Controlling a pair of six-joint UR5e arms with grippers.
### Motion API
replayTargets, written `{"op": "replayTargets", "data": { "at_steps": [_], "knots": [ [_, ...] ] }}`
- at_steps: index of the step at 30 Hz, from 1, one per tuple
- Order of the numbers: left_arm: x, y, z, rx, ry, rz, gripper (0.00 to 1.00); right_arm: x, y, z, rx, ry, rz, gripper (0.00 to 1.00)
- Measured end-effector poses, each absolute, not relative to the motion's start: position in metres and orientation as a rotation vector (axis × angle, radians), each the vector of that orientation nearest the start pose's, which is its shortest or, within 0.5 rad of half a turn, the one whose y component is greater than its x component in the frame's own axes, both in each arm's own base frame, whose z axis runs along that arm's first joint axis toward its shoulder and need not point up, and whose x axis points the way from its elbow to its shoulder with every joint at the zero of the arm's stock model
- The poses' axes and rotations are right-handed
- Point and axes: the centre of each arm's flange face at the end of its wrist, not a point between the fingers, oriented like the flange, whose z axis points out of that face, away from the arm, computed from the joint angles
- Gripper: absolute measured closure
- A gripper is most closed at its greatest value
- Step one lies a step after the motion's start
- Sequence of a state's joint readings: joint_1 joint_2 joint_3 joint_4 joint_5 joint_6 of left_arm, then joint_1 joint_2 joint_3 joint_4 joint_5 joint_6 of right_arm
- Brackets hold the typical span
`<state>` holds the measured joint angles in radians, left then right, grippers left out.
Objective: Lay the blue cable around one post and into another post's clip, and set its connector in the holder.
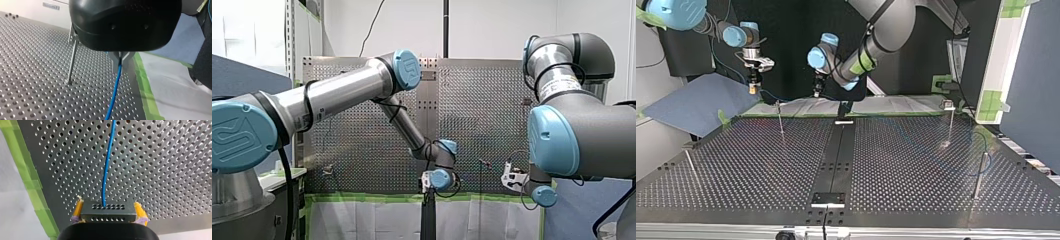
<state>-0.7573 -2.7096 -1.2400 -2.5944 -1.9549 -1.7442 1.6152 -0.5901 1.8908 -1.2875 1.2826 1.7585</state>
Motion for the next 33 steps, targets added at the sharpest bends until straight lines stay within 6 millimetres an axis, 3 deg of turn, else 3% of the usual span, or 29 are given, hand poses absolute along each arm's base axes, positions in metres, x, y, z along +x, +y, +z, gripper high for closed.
{"op": "replayTargets", "data": {
  "at_steps": [13, 27, 33],
  "knots": [
    [0.457, -0.588, -0.046, 0.246, 1.761, -0.327, 1.0, 0.171, -0.546, -0.084, 1.371, -1.247, 1.496, 1.0],
    [0.443, -0.597, -0.043, 0.24, 1.757, -0.312, 1.0, 0.147, -0.552, -0.085, 1.327, -1.27, 1.458, 1.0],
    [0.445, -0.6, -0.029, 0.225, 1.738, -0.314, 1.0, 0.142, -0.556, -0.084, 1.325, -1.263, 1.462, 1.0]
  ]
}}
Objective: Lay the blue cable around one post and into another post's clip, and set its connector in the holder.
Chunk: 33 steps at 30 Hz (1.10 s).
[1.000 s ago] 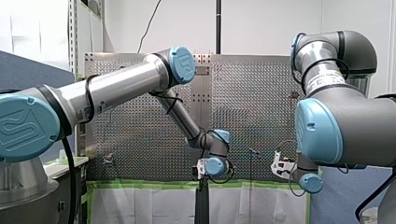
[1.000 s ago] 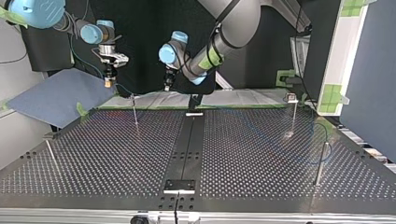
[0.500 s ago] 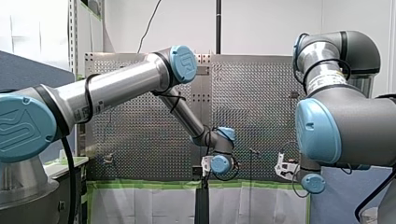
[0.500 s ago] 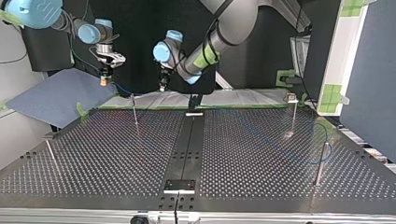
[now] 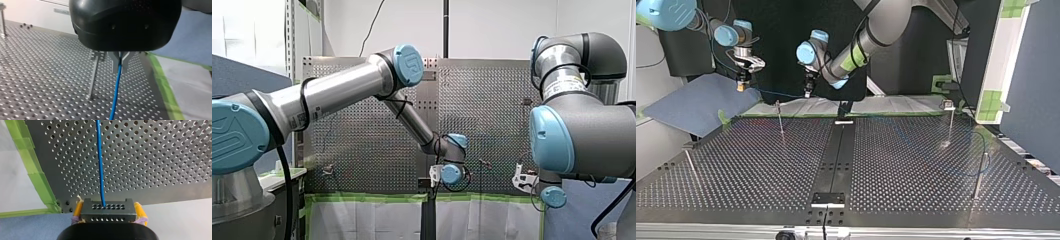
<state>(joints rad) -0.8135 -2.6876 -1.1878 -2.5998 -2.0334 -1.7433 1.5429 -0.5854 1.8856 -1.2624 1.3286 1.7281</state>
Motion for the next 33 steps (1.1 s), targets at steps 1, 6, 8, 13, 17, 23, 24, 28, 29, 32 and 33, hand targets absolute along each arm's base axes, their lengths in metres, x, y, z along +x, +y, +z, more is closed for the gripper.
{"op": "replayTargets", "data": {
  "at_steps": [1, 6, 8, 13, 17, 23, 24, 28, 29, 32, 33],
  "knots": [
    [0.445, -0.601, -0.025, 0.224, 1.733, -0.316, 1.0, 0.141, -0.557, -0.084, 1.326, -1.262, 1.463, 1.0],
    [0.446, -0.605, -0.017, 0.229, 1.721, -0.319, 1.0, 0.139, -0.559, -0.083, 1.328, -1.255, 1.469, 1.0],
    [0.445, -0.606, -0.016, 0.236, 1.719, -0.32, 1.0, 0.139, -0.561, -0.082, 1.331, -1.252, 1.473, 1.0],
    [0.439, -0.611, -0.016, 0.253, 1.716, -0.324, 1.0, 0.136, -0.566, -0.081, 1.334, -1.244, 1.48, 1.0],
    [0.433, -0.615, -0.015, 0.265, 1.714, -0.328, 1.0, 0.135, -0.571, -0.079, 1.337, -1.235, 1.487, 1.0],
    [0.427, -0.62, -0.015, 0.277, 1.713, -0.333, 1.0, 0.128, -0.576, -0.077, 1.324, -1.239, 1.489, 1.0],
    [0.426, -0.62, -0.015, 0.278, 1.713, -0.334, 1.0, 0.127, -0.577, -0.077, 1.321, -1.24, 1.488, 1.0],
    [0.421, -0.623, -0.016, 0.295, 1.71, -0.335, 1.0, 0.122, -0.578, -0.077, 1.313, -1.246, 1.483, 1.0],
    [0.42, -0.624, -0.016, 0.301, 1.709, -0.336, 1.0, 0.121, -0.579, -0.077, 1.311, -1.246, 1.482, 1.0],
    [0.417, -0.627, -0.016, 0.317, 1.703, -0.349, 1.0, 0.117, -0.58, -0.077, 1.306, -1.249, 1.479, 1.0],
    [0.417, -0.628, -0.016, 0.321, 1.702, -0.354, 1.0, 0.116, -0.581, -0.077, 1.305, -1.25, 1.477, 1.0]
  ]
}}
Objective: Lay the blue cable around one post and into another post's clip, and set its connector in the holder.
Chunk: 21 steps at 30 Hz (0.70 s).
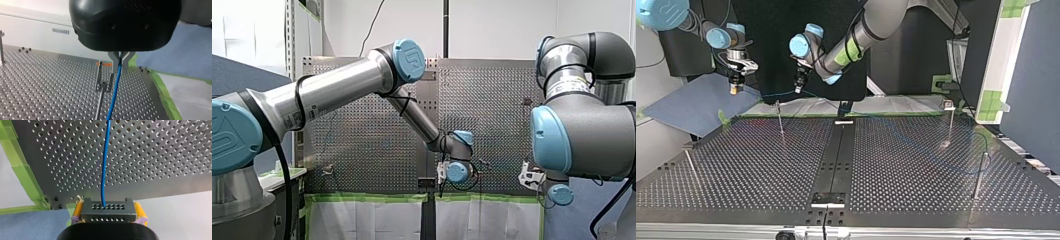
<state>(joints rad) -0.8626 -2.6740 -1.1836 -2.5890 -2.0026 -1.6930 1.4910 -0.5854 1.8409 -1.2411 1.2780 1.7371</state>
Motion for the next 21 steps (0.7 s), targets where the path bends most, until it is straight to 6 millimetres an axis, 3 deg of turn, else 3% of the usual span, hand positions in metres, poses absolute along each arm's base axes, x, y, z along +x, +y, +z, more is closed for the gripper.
{"op": "replayTargets", "data": {
  "at_steps": [21],
  "knots": [
    [0.417, -0.627, -0.027, 0.338, 1.716, -0.385, 1.0, 0.112, -0.589, -0.075, 1.315, -1.24, 1.453, 1.0]
  ]
}}
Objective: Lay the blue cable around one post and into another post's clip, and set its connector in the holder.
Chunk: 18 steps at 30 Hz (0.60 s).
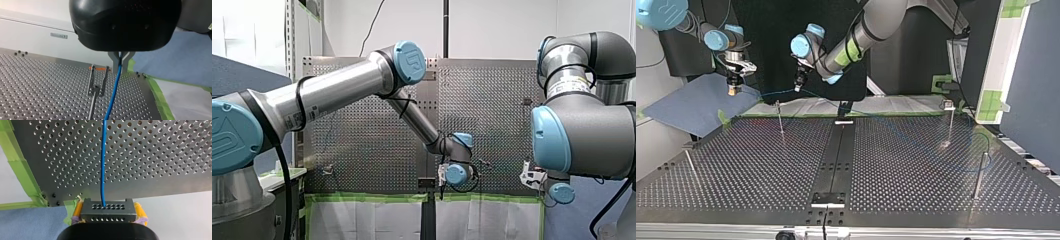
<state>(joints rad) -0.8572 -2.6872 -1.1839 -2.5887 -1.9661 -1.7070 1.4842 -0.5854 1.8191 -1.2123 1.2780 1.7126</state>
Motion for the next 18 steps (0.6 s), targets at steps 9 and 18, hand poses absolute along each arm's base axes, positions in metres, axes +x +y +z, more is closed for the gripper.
{"op": "replayTargets", "data": {
  "at_steps": [9, 18],
  "knots": [
    [0.43, -0.619, -0.028, 0.327, 1.72, -0.378, 1.0, 0.112, -0.59, -0.074, 1.313, -1.231, 1.456, 1.0],
    [0.432, -0.619, -0.028, 0.333, 1.719, -0.387, 1.0, 0.115, -0.592, -0.073, 1.327, -1.212, 1.47, 1.0]
  ]
}}
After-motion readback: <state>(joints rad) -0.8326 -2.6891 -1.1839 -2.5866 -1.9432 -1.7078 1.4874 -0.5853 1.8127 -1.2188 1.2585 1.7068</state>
